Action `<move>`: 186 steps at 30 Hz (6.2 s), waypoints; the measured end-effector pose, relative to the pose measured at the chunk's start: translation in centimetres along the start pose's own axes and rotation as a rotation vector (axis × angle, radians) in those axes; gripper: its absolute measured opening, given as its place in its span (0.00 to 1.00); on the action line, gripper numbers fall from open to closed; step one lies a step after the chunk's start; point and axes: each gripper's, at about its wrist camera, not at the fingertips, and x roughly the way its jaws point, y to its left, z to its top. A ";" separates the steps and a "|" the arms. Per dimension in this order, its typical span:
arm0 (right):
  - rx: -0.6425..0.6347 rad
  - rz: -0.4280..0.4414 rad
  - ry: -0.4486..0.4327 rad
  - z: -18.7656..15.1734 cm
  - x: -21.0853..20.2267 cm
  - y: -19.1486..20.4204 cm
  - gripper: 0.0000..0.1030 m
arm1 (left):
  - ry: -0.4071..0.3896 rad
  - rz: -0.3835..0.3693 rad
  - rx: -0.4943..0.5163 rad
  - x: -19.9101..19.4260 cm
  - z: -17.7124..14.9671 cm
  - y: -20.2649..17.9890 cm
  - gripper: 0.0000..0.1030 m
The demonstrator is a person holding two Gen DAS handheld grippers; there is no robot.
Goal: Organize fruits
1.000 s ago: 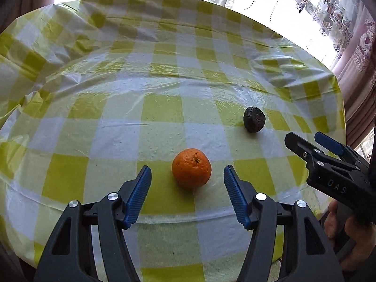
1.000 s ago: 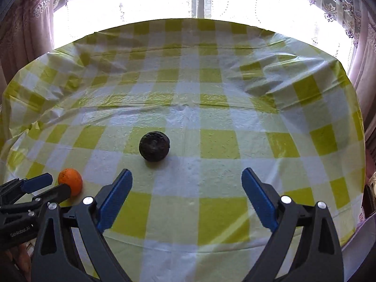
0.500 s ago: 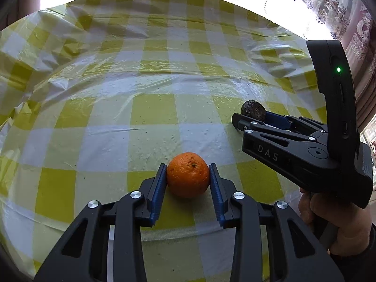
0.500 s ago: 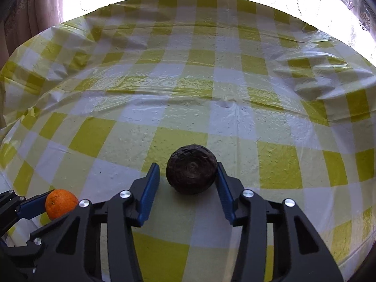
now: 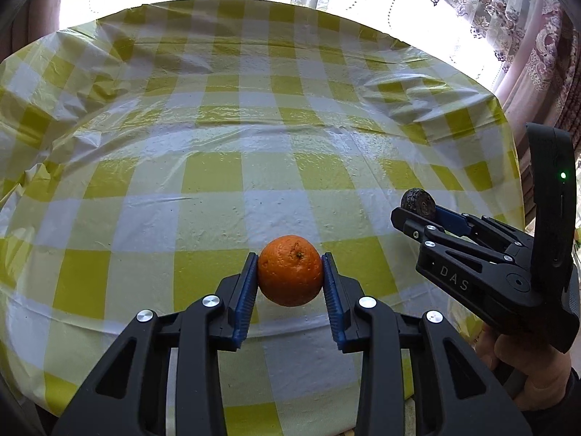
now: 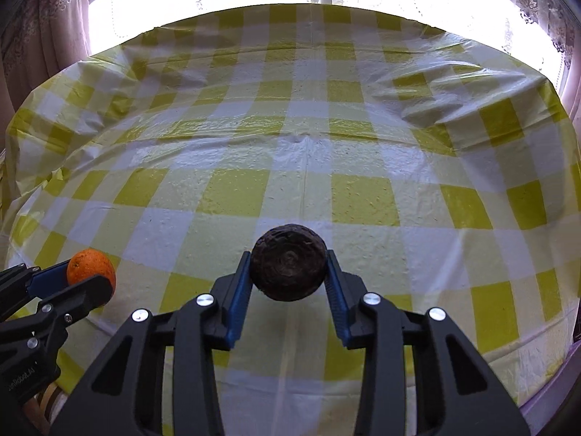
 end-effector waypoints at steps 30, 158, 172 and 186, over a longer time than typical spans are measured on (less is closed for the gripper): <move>0.439 -0.437 0.088 -22.5 -18.8 -25.9 0.38 | 0.164 -0.386 0.544 0.0 -12.9 -30.8 0.32; 0.070 -0.089 0.082 8.5 10.9 -0.4 0.99 | 0.028 0.332 -0.077 6.7 10.5 16.2 0.85; 0.069 -0.089 0.083 8.6 11.1 -0.4 0.99 | 0.028 0.331 -0.077 6.7 10.5 16.3 0.85; 0.069 -0.089 0.083 8.6 11.1 -0.4 0.99 | 0.027 0.331 -0.077 6.7 10.5 16.3 0.85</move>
